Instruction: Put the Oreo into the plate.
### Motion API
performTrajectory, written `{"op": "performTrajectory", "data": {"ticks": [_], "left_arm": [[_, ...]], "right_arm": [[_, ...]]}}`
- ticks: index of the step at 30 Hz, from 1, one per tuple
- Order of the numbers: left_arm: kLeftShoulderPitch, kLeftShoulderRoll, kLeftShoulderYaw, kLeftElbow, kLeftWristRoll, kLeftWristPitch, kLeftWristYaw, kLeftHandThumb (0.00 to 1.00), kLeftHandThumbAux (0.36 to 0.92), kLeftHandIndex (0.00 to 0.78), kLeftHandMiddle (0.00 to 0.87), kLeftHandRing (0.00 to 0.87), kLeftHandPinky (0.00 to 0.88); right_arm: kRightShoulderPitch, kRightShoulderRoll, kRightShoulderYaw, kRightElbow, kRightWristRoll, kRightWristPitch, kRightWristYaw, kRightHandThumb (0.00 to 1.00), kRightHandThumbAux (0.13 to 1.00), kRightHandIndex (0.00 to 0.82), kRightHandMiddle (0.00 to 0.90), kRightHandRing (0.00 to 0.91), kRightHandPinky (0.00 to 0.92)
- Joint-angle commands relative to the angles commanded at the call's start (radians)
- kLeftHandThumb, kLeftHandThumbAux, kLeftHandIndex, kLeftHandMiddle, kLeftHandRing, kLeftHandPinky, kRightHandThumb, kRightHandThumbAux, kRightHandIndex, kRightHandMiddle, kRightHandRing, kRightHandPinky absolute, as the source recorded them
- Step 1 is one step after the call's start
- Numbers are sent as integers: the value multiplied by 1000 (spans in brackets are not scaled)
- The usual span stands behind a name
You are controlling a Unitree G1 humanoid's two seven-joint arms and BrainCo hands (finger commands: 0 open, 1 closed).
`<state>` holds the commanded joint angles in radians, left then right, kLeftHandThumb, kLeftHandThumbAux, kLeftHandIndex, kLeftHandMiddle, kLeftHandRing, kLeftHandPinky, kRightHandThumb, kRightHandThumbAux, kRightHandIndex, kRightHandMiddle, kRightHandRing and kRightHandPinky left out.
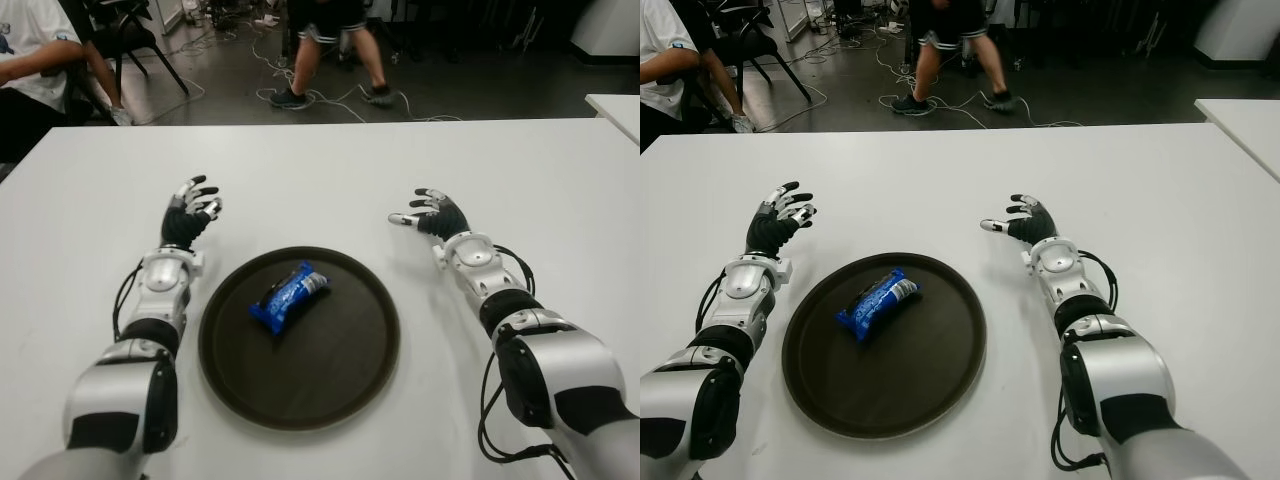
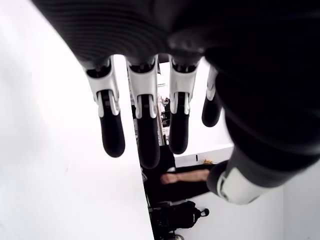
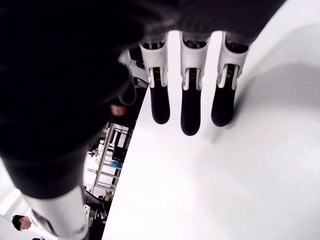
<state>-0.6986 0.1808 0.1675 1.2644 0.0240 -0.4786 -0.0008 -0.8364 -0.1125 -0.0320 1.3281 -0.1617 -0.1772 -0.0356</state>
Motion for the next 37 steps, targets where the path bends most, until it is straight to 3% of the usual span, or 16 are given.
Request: {"op": "performTrajectory", "data": {"ticks": [18, 29, 37], "left_arm": [[-4, 3, 9, 4, -12, 8, -28, 423, 722, 164, 259, 302, 313], [-4, 1, 10, 1, -12, 14, -24, 393, 751, 146, 249, 293, 322], [-4, 0, 11, 0, -13, 6, -30, 374, 737, 150, 256, 308, 339]], "right_arm": [[-1, 2, 6, 2, 2, 2, -9, 0, 809, 183, 253, 277, 316], [-1, 2, 4, 3, 5, 2, 0, 0, 791, 181, 249, 270, 311], [-2, 1, 3, 4, 5, 2, 0, 0, 791, 180, 250, 276, 316]]}}
